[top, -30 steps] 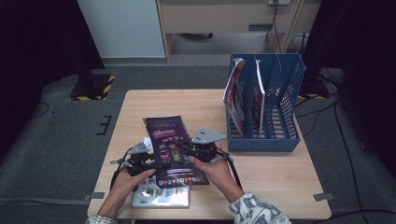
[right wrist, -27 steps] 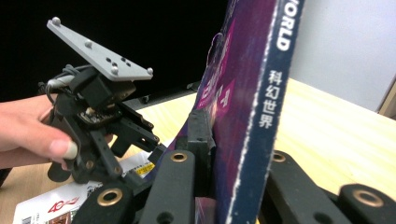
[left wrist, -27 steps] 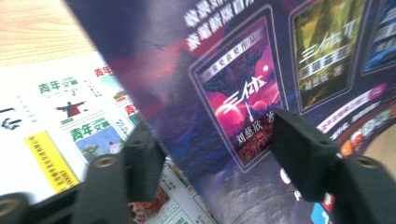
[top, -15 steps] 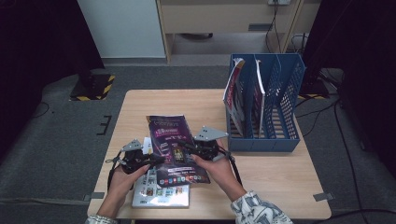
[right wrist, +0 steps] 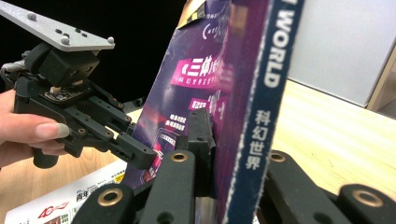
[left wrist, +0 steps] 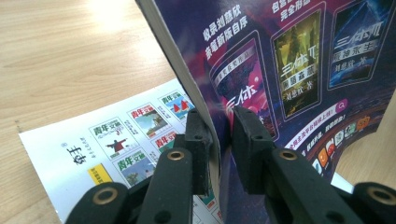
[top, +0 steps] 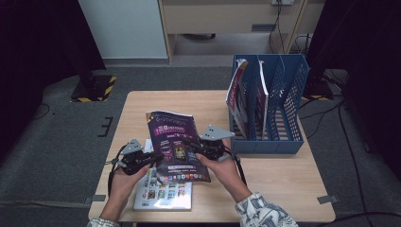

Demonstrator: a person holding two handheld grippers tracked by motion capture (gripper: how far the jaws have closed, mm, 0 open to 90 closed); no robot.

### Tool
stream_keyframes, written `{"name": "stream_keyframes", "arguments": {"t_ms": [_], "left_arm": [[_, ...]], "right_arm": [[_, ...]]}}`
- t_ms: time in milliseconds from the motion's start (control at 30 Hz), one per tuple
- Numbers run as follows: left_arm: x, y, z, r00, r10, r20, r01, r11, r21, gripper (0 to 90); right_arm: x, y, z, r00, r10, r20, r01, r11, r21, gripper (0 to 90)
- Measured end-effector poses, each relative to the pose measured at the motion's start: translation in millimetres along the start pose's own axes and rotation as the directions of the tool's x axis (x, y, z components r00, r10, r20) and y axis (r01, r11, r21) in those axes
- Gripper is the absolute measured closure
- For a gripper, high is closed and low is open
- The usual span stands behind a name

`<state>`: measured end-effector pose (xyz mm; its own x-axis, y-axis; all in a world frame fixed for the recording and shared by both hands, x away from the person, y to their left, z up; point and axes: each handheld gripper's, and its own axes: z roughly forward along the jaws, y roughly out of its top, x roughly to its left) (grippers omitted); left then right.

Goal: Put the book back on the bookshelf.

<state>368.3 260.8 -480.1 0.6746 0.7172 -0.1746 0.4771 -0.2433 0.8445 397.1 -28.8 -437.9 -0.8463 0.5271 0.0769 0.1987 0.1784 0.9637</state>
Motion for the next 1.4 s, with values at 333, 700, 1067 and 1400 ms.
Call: {"name": "stream_keyframes", "arguments": {"t_ms": [333, 700, 1067, 1400], "left_arm": [[-2.2, 4.3, -7.0, 0.9972, 0.037, -0.065, -0.04, 0.9983, -0.042, 78.0], [-7.9, 10.8, -16.6, 0.9837, 0.097, -0.151, -0.112, 0.9894, -0.092, 78.9], [-10.9, 12.8, -18.9, 0.9791, 0.117, -0.166, -0.137, 0.9839, -0.115, 81.1], [-3.2, 18.3, -13.0, 0.9723, 0.087, -0.217, -0.122, 0.9808, -0.152, 83.3]], "right_arm": [[3.2, 5.3, -1.2, 0.9998, -0.013, -0.013, 0.013, 1.0, -0.021, 81.4], [6.0, 12.6, -4.8, 0.9988, -0.042, -0.024, 0.041, 0.998, -0.039, 80.5], [7.6, 15.6, -4.2, 0.9976, -0.068, -0.012, 0.068, 0.997, -0.041, 78.1], [8.5, 16.2, 3.9, 0.9904, -0.138, 0.015, 0.138, 0.989, -0.056, 83.3]]}}
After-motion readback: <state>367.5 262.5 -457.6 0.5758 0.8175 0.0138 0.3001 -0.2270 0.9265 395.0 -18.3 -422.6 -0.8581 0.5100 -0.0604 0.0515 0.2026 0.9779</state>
